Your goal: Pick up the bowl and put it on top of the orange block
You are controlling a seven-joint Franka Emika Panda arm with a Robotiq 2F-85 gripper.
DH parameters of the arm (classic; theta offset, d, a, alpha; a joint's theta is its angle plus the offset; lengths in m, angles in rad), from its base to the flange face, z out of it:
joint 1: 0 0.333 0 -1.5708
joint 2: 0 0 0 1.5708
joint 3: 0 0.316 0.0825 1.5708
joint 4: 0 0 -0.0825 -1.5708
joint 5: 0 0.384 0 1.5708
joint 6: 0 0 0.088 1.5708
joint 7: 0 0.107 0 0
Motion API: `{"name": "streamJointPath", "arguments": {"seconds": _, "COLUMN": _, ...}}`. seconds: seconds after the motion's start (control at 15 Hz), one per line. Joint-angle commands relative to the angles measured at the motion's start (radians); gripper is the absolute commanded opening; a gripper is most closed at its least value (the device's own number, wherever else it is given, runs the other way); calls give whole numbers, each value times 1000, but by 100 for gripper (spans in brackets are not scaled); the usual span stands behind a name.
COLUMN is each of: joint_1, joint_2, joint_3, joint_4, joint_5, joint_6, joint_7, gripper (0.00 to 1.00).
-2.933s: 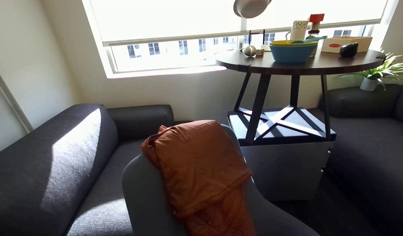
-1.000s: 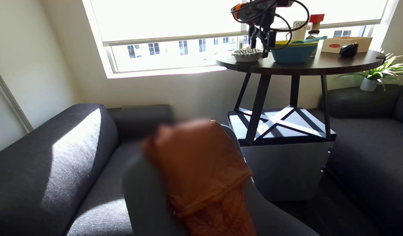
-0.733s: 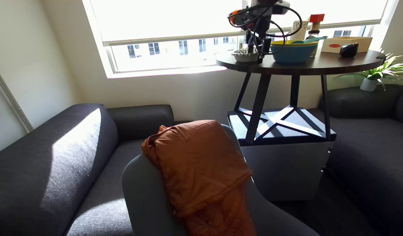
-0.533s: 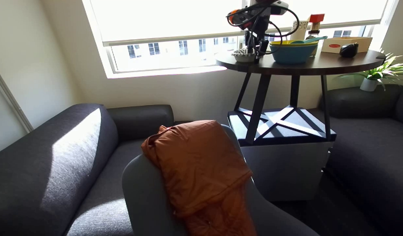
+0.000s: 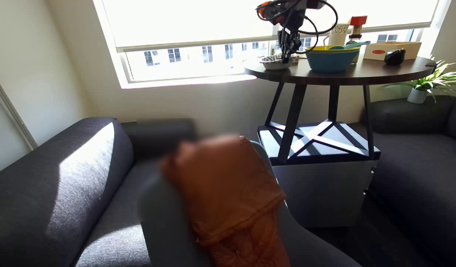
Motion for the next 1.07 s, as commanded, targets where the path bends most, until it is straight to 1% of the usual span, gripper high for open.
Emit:
{"name": "streamJointPath", "arguments": {"seconds": 0.0, "joint_1": 0, "joint_2": -64, "joint_3": 17, "joint_4": 2, "joint_5": 55, "joint_6": -6, "joint_7": -50, "gripper": 3}}
{"name": "streamJointPath", "arguments": {"seconds": 0.13, "joint_1": -10, "joint_2": -140, "joint_3": 37, "joint_4": -10, "joint_5": 105, "joint_6": -1, "joint_7": -107, "gripper": 0}}
{"name": "streamJointPath", "arguments": {"seconds": 0.27, "joint_1": -25, "joint_2": -221, "joint_3": 42, "joint_4": -29, "joint_5": 160, "joint_6": 30, "joint_7": -152, "gripper": 1}}
{"name": "streamJointPath", "arguments": {"seconds": 0.53, "joint_1": -71, "joint_2": -374, "joint_3": 13, "joint_4": -36, "joint_5": 264, "joint_6": 49, "joint_7": -141, "gripper": 1}}
{"name": "streamJointPath", "arguments": {"seconds": 0.67, "joint_1": -110, "joint_2": -435, "joint_3": -17, "joint_4": -45, "joint_5": 239, "joint_6": 47, "joint_7": -78, "gripper": 1}}
{"name": "streamJointPath", "arguments": {"seconds": 0.73, "joint_1": -133, "joint_2": -459, "joint_3": -30, "joint_4": -60, "joint_5": 235, "joint_6": 31, "joint_7": -77, "gripper": 1}}
{"name": "streamJointPath", "arguments": {"seconds": 0.8, "joint_1": -145, "joint_2": -481, "joint_3": -36, "joint_4": -69, "joint_5": 292, "joint_6": 11, "joint_7": -126, "gripper": 1}}
{"name": "streamJointPath", "arguments": {"seconds": 0.87, "joint_1": -138, "joint_2": -424, "joint_3": -18, "joint_4": -1, "joint_5": 240, "joint_6": 6, "joint_7": -109, "gripper": 3}}
{"name": "streamJointPath", "arguments": {"seconds": 1.0, "joint_1": -163, "joint_2": -458, "joint_3": -33, "joint_4": -27, "joint_5": 267, "joint_6": -1, "joint_7": -126, "gripper": 3}}
